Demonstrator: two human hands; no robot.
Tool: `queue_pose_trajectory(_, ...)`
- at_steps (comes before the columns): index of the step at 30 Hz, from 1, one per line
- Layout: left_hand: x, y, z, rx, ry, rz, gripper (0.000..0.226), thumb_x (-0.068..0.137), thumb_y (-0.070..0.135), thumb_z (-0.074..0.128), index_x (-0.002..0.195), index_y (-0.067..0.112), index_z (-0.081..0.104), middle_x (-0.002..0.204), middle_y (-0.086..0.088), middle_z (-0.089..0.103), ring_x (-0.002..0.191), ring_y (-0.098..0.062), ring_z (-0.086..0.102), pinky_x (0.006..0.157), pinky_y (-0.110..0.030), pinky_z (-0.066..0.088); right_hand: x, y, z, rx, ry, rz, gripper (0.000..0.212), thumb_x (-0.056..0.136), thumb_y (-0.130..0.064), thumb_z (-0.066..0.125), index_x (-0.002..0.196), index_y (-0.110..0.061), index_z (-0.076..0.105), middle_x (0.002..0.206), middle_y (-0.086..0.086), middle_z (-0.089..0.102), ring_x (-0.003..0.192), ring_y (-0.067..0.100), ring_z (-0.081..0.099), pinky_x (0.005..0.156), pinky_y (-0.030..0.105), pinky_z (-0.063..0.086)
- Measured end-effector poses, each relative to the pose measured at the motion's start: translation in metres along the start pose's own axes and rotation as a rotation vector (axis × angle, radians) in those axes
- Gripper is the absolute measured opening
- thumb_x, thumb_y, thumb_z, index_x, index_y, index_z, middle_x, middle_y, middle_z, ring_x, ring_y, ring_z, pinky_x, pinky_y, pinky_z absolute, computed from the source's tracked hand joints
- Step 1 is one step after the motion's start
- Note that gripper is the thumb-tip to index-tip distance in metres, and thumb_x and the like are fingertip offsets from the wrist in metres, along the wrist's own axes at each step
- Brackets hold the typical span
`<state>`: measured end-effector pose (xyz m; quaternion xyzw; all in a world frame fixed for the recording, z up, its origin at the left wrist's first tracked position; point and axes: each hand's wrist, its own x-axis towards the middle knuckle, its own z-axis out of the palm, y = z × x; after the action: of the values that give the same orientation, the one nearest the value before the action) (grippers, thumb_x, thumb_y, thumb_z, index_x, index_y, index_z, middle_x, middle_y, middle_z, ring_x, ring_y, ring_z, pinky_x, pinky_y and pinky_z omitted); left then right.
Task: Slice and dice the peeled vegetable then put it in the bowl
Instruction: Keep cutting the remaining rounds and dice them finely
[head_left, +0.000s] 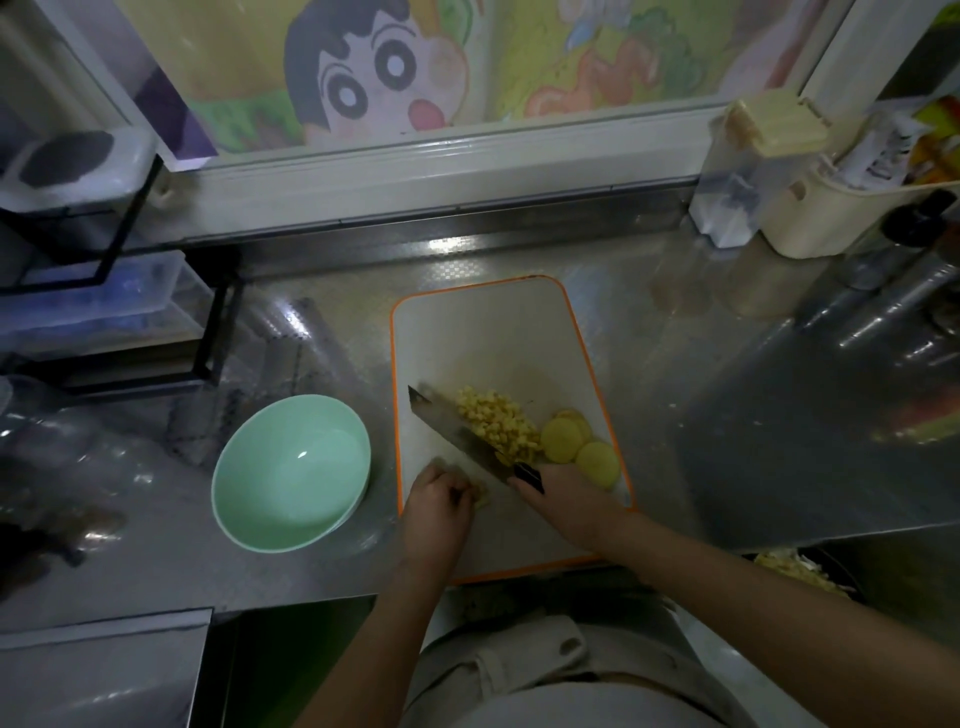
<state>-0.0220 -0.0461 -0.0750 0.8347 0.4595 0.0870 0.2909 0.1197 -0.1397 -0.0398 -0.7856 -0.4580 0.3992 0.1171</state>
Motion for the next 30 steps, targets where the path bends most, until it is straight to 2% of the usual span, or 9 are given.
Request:
queue_pose_trajectory(3,-0.001,-0.001,0.0,-0.009,-0.002,0.0,0.012,0.085,0.013,0.06,0.084,0.006,0.07,0.094,-0.009,0.057,0.087,-0.025,0.055,0.065,-0.022,0.032,-0.001,-0.001,-0.007,0.095,0.042,0.027,0.032,0.099,-0.046,0.034,0.071,-0.03,0.037,0.069,-0.009,0.041,0.064,0.008,0.043,0.071,0.029,0.037)
queue_pose_trajectory(7,-0.004,-0.001,-0.002,-0.066,0.022,-0.009,0.018,0.089,0.016,0.056,0.101,0.009,0.067,0.105,-0.007,0.06,0.096,-0.022,0.055,0.074,-0.021,0.037,-0.008,-0.008,-0.014,0.125,0.067,-0.009,0.03,0.099,-0.045,0.034,0.069,-0.038,0.031,0.071,-0.015,0.041,0.063,-0.005,0.036,0.076,0.025,0.035)
queue_pose_trajectory(10,-0.008,-0.007,-0.003,-0.022,0.02,-0.008,0.025,0.085,0.021,0.059,0.109,0.014,0.063,0.109,-0.007,0.06,0.106,-0.024,0.051,0.085,-0.031,0.043,-0.013,-0.011,-0.014,0.133,0.057,-0.014,0.03,0.099,-0.044,0.035,0.07,-0.038,0.03,0.072,-0.015,0.039,0.064,-0.005,0.035,0.078,0.024,0.034)
queue_pose_trajectory(12,-0.011,-0.012,-0.005,0.017,0.023,-0.018,0.023,0.081,0.021,0.063,0.103,0.016,0.063,0.102,-0.004,0.06,0.104,-0.023,0.051,0.083,-0.032,0.042,-0.016,-0.01,-0.01,0.109,0.047,-0.004,0.028,0.098,-0.046,0.034,0.074,-0.033,0.039,0.074,-0.01,0.044,0.066,0.003,0.041,0.076,0.025,0.035)
queue_pose_trajectory(16,-0.016,-0.014,-0.006,0.04,0.051,0.011,0.009,0.077,0.012,0.068,0.085,0.013,0.066,0.089,-0.008,0.062,0.093,-0.03,0.055,0.079,-0.035,0.044,-0.021,-0.009,0.003,0.08,0.125,-0.065,0.038,0.098,-0.039,0.044,0.069,-0.014,0.043,0.061,-0.001,0.039,0.052,0.009,0.037,0.049,0.023,0.027)
queue_pose_trajectory(20,-0.017,-0.012,-0.007,0.049,0.06,0.028,0.007,0.077,0.006,0.066,0.078,0.011,0.07,0.085,-0.011,0.066,0.091,-0.034,0.057,0.083,-0.04,0.046,-0.022,-0.008,0.017,0.042,0.114,-0.036,0.04,0.097,-0.042,0.045,0.071,-0.013,0.043,0.061,0.0,0.039,0.052,0.011,0.037,0.046,0.024,0.025)
queue_pose_trajectory(22,-0.017,-0.012,-0.007,0.05,0.062,0.038,0.009,0.077,0.005,0.066,0.077,0.011,0.072,0.084,-0.01,0.068,0.09,-0.033,0.057,0.084,-0.04,0.046,-0.023,-0.008,0.019,0.05,0.078,-0.009,0.04,0.097,-0.046,0.042,0.073,-0.013,0.045,0.063,-0.002,0.042,0.053,0.007,0.038,0.051,0.02,0.032)
queue_pose_trajectory(25,-0.016,-0.015,-0.006,0.054,0.069,0.053,0.011,0.078,0.006,0.066,0.08,0.013,0.074,0.087,-0.006,0.07,0.091,-0.031,0.057,0.083,-0.037,0.045,-0.025,-0.011,0.019,0.072,0.011,0.027,0.039,0.097,-0.049,0.035,0.083,-0.015,0.049,0.068,-0.005,0.045,0.058,0.003,0.039,0.068,0.026,0.04)
queue_pose_trajectory(30,-0.013,-0.016,-0.006,0.062,0.044,0.027,0.013,0.082,0.011,0.063,0.085,0.015,0.075,0.092,-0.004,0.071,0.096,-0.027,0.055,0.081,-0.031,0.041,-0.026,-0.021,0.022,0.011,-0.034,0.052,0.04,0.099,-0.045,0.032,0.065,-0.025,0.03,0.066,-0.005,0.04,0.057,0.004,0.035,0.072,0.028,0.039)
